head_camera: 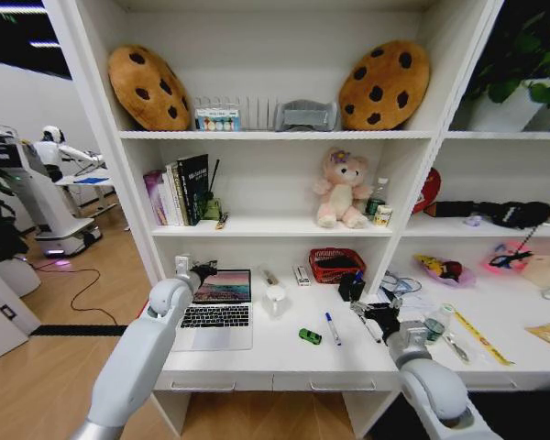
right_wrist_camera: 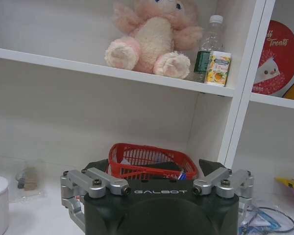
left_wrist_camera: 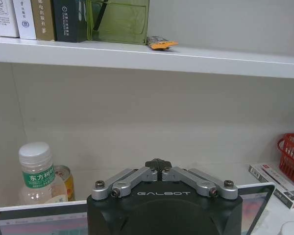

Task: Organize the objects on the table.

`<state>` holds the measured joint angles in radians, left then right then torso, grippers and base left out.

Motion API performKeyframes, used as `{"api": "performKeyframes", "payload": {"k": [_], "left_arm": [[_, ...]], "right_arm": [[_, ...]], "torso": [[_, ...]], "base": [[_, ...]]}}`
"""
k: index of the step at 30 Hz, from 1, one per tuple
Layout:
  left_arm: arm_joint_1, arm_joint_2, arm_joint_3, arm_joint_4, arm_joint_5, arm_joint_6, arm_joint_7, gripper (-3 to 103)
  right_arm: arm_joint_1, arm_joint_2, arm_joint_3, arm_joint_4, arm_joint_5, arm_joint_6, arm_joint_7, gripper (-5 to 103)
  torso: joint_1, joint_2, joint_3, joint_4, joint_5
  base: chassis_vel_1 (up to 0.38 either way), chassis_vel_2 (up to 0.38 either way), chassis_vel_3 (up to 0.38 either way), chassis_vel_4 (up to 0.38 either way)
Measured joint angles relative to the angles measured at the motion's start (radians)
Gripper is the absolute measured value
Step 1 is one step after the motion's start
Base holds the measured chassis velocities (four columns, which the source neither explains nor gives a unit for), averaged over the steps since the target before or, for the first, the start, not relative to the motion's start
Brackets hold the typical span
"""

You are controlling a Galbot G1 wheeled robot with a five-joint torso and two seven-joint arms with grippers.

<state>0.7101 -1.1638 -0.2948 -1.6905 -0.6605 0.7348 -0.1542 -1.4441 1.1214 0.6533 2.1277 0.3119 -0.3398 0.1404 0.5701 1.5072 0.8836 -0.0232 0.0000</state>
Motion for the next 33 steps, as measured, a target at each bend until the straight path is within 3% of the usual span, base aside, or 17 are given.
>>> {"api": "performKeyframes", "payload": {"k": [21, 33], "left_arm": [[-0.01, 0.01, 0.006, 0.026, 0.003, 0.005, 0.037, 0], [0.082, 0.065, 0.003, -0.106, 0.006, 0.002, 0.034, 0]], "right_arm": [[-0.002, -0.013, 0.006, 0.012, 0.026, -0.009, 0.012, 100], [-0.01, -0.007, 0.004, 0.032, 0.031, -0.014, 0.017, 100]], "torso": [[0.0, 0.0, 0.0, -0.0001, 0.0], [0.0, 0.0, 0.0, -0.0001, -0.0001]], "base": [[0.0, 0.0, 0.0, 0.0], [0.0, 0.0, 0.0, 0.0]]}}
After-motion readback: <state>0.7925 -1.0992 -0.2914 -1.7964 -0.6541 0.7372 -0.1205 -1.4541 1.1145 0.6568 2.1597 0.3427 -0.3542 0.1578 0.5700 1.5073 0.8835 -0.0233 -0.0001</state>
